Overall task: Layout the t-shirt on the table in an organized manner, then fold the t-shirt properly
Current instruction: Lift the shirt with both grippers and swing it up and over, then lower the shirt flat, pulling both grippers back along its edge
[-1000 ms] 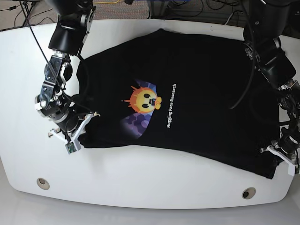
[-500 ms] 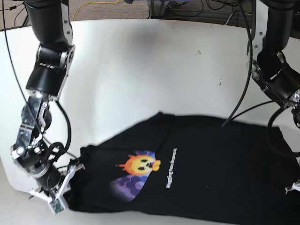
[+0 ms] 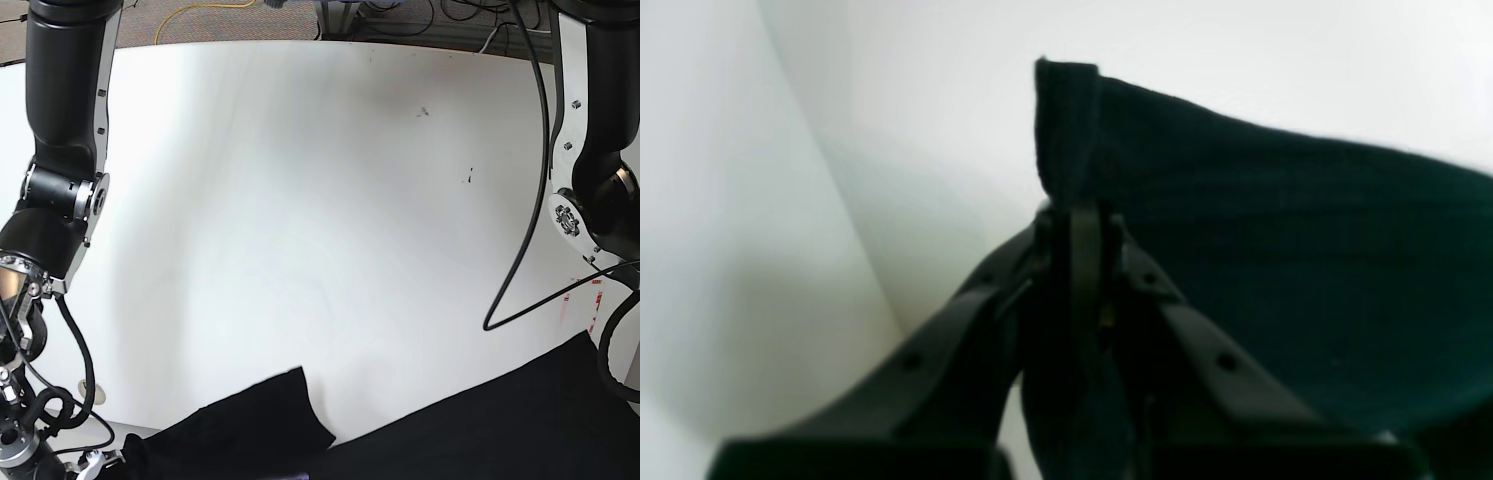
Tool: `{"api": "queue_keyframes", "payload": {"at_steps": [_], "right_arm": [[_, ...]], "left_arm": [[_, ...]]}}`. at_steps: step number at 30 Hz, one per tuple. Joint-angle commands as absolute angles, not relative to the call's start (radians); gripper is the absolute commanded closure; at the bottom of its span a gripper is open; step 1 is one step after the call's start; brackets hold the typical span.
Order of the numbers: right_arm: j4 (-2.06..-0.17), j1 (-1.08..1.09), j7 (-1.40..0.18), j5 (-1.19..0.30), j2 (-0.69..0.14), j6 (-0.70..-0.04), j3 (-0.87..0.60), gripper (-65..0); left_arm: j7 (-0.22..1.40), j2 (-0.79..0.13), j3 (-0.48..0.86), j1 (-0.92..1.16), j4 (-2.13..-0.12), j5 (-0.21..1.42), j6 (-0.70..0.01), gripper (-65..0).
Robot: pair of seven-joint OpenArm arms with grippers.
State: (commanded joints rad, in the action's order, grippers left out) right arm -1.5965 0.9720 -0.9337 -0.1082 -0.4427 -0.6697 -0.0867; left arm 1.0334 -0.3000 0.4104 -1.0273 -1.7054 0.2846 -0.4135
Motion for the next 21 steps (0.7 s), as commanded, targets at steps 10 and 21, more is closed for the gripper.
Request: {"api": "queue_keyframes", "payload": {"at_steps": [10,21], "right_arm": [[-1.739,0.602,-0.921,-0.108,-0.4,-0.684,-0.24,-0.2],[-1.797,0.229,-0.906,-0.107,-0.272,-0.698,-0.384,-0.2]], "left_arm": [[1.03,-0.292,0.414,-0.757,-1.767,0.328,-0.415,0.0],[1.029,-0.294,0.532,-0.371,-1.816,0.433,-0.415,0.0]]}}
